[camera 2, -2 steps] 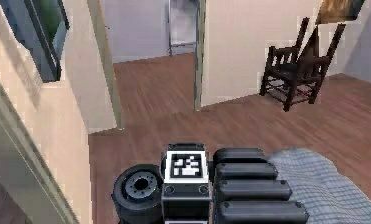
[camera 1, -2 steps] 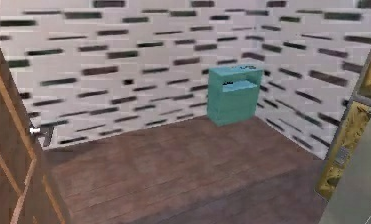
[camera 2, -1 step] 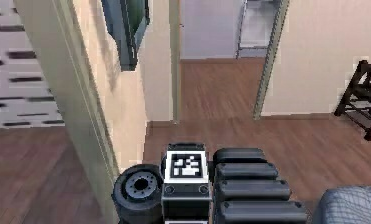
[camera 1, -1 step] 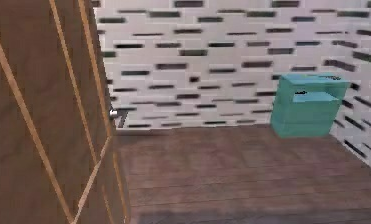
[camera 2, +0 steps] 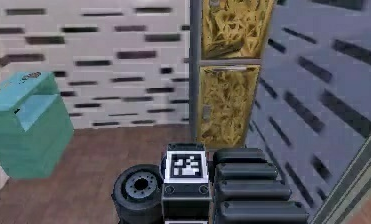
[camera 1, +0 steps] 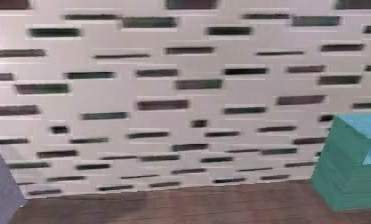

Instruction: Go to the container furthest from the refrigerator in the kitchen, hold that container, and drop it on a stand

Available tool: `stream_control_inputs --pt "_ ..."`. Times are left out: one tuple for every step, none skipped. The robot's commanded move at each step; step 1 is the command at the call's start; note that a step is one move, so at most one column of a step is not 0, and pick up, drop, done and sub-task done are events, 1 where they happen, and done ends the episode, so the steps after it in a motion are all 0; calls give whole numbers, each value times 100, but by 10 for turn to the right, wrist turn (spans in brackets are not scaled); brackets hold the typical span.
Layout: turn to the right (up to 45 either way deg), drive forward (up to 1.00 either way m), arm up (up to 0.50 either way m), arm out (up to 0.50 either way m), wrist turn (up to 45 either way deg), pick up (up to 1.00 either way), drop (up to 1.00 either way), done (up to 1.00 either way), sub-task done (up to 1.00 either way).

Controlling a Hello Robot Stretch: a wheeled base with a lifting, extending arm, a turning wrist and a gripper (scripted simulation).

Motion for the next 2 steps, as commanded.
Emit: stream_control_inputs --pt "0 20 0 0 0 0 0 0 0" --pt "-270 0 0 0 0 0 0 0 0"
